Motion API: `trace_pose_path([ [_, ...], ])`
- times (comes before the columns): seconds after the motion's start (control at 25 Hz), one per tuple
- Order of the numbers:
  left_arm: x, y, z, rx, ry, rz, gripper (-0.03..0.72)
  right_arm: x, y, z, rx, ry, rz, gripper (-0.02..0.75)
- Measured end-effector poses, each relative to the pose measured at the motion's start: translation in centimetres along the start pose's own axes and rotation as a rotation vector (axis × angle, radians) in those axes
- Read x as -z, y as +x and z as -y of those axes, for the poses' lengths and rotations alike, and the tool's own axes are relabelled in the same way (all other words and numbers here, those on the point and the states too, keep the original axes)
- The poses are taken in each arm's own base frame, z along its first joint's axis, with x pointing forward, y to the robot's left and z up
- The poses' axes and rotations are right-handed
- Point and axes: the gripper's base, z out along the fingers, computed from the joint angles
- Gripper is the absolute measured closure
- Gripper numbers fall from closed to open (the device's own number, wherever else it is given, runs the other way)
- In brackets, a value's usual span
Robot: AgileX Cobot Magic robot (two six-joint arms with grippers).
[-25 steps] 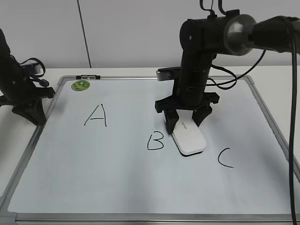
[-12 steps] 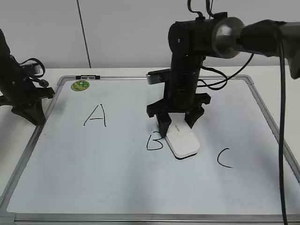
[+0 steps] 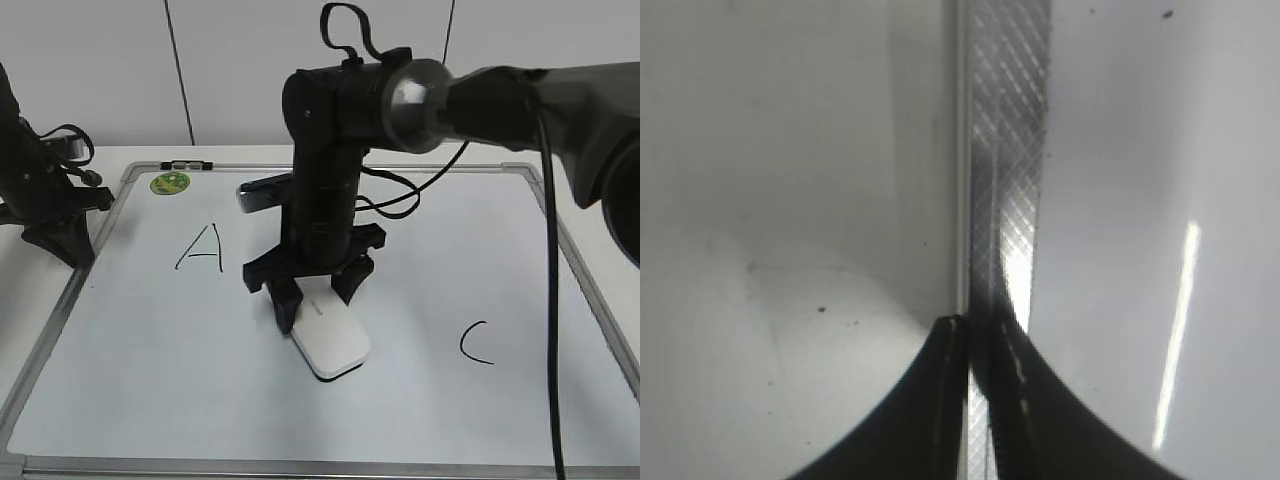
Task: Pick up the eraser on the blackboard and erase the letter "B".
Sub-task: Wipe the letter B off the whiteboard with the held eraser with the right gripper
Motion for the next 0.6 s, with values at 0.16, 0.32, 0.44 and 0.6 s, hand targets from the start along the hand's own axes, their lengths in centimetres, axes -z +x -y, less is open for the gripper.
trace_pose_path([
  [0.16,0.0,0.0,0.0,-0.001,0.0,0.0,0.632,-0.4,0.2,-2.3,0.035,-0.044,-0.008,0.226],
  [0.32,0.0,0.0,0.0,-0.002,0.0,0.0,0.632,-0.5,0.4,-3.5,0.039,-0.102,-0.012,0.227],
  [0.44,0.0,0.0,0.0,-0.002,0.0,0.0,0.632,-0.5,0.3,-3.4,0.038,-0.104,-0.01,0.227],
  [0.6,0.0,0.0,0.0,-0.001,0.002,0.0,0.632,0.1,0.3,-3.1,0.022,-0.114,0.012,0.227],
])
